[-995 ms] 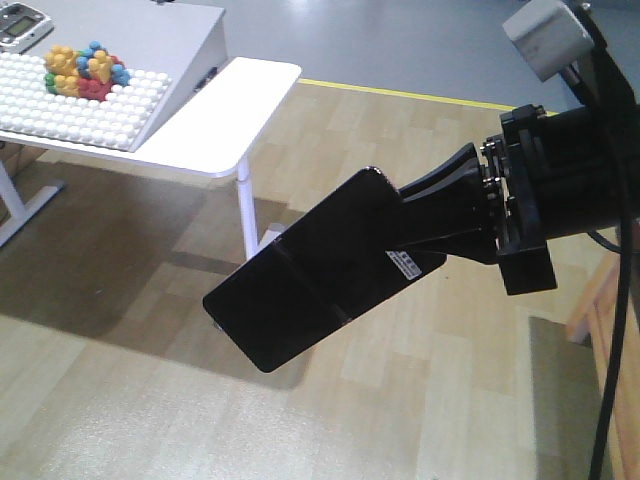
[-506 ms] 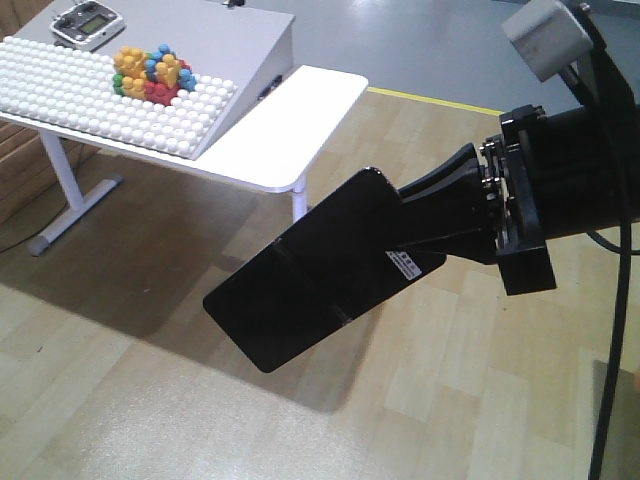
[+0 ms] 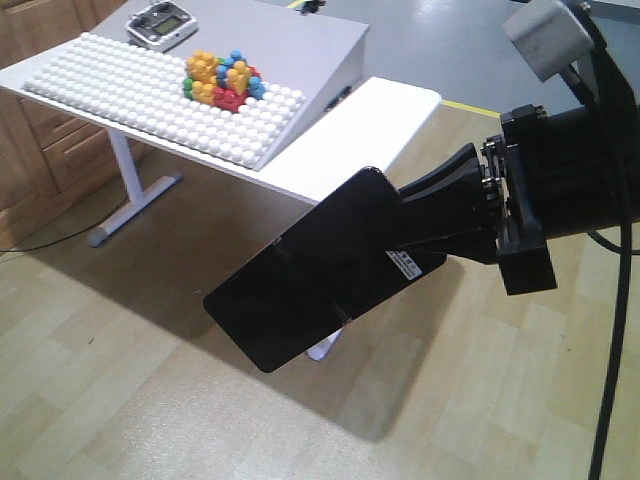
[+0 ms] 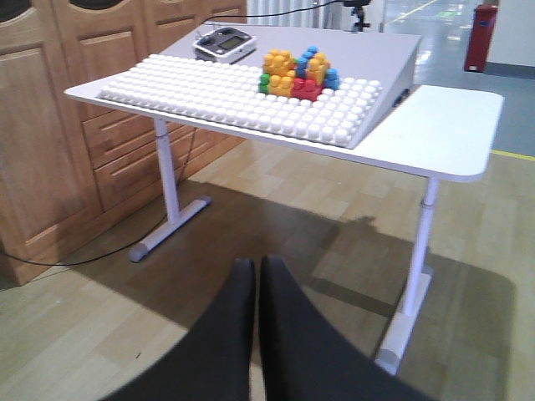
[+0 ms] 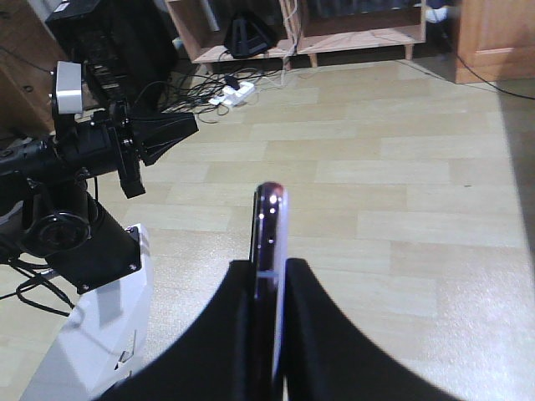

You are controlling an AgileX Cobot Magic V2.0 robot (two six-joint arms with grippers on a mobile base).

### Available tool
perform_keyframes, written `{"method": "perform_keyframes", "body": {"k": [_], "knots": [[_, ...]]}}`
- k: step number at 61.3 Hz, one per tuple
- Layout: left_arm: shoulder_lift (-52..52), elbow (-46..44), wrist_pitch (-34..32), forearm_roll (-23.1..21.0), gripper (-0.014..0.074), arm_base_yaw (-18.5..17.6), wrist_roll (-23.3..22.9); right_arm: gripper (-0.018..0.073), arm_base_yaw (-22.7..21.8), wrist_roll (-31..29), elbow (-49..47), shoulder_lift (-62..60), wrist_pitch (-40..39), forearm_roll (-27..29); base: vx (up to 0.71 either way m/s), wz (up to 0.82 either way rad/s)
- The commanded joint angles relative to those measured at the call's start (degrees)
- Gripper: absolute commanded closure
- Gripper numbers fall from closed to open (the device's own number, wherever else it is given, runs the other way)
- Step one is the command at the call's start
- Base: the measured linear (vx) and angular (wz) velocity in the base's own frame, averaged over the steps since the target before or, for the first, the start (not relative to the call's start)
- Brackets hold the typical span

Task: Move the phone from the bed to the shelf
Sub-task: 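Hold the black phone in the right gripper while driving past the white desk, then hold the phone in the right gripper while turning toward the wooden shelf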

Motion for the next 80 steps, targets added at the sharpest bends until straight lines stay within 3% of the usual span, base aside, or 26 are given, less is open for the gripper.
{"method": "perform_keyframes", "body": {"k": [1,80], "knots": [[-0.38,0.16,-3.89,-0.53,0.0596,-0.28,-0.22,0.056,-0.05,-0.04,-1.6,-1.58,2.97,4.93,0.13,0.28],[-0.38,0.16,-3.89,-0.53,0.0596,-0.28,-0.22,0.056,-0.05,-0.04,-1.6,-1.58,2.97,4.93,0.19,0.41]]}}
